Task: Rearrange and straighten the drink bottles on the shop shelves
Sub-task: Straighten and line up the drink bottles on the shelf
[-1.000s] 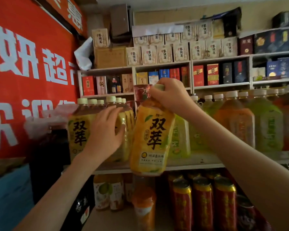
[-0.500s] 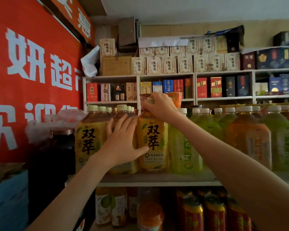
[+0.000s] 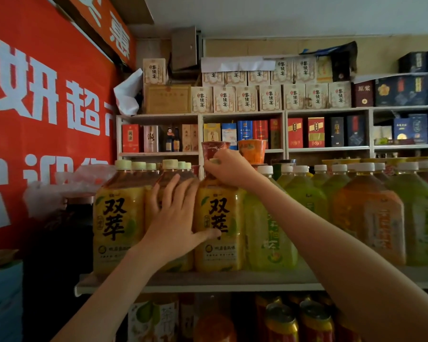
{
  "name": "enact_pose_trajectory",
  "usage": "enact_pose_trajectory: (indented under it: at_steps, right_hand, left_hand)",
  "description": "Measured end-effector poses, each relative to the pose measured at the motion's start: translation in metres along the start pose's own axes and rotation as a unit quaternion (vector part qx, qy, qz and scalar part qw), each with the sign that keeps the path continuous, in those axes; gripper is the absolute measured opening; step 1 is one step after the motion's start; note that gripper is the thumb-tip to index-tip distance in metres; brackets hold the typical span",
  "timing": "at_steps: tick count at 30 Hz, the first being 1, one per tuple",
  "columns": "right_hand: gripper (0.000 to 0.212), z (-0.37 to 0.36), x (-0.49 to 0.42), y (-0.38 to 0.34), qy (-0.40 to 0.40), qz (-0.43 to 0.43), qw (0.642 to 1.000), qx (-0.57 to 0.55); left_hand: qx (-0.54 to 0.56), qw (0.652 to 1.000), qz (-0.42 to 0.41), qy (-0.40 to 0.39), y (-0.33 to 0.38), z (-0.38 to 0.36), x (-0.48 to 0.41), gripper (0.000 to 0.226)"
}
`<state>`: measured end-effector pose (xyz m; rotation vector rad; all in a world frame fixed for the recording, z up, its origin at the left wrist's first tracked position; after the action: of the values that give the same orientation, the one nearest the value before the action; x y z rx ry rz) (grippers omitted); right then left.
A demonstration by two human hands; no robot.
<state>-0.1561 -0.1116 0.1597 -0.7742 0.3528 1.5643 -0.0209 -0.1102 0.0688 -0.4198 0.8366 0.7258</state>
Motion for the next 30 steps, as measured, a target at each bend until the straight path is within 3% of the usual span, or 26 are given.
enact_pose_trajectory:
  at_steps: [6,10,13,15,19,23,27,30]
  right_hand:
    - [0.035,0.019,0.014,-0.007,-0.060,0.017,0.994,0.085]
    - [0.041,0.047,0.034,0.010,0.052,0.036,0.993,0.103]
    - [0.041,0.069,0.053,0.047,0.136,-0.013,0.988,0.072]
    - [0.045,0.066,0.065,0.072,0.107,-0.054,0.992,0.045]
    - [0.057,0.035,0.087,0.102,-0.053,-0.115,0.991,-0.033]
    - [0.110,0.013,0.098,0.101,-0.096,-0.136,0.977,-0.135]
    - [0.081,0.010,0.097,0.105,-0.084,-0.131,0.976,-0.153]
    - [0.076,0.014,0.097,0.107,-0.090,-0.127,0.975,-0.156]
  left_hand:
    - [0.048,0.995,0.037,0.079,0.016,-0.006,-0.005,0.104]
    - [0.104,0.984,0.049,0.134,0.035,-0.009,-0.004,0.096]
    - [0.089,0.985,0.036,0.145,0.049,-0.012,-0.004,0.091]
    - [0.086,0.986,0.024,0.142,0.057,-0.016,-0.006,0.087]
    - [0.075,0.990,0.012,0.121,0.072,-0.025,-0.011,0.085]
    - [0.055,0.992,0.007,0.109,0.079,-0.030,-0.012,0.078]
    - [0.032,0.995,-0.007,0.095,0.079,-0.033,-0.010,0.071]
    - [0.025,0.996,-0.020,0.089,0.074,-0.032,-0.008,0.070]
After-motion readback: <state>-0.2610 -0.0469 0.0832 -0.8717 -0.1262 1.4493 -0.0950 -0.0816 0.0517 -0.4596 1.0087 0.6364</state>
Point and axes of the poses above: each hand's wrist, its own x-axis away from the middle knuckle, its own z-axis out of the back of the hand, y = z × x, the point moved 5 cm from there along -x, towards the middle knuckle, and after that the axes turned 10 degrees about x, right-handed, at the moved point
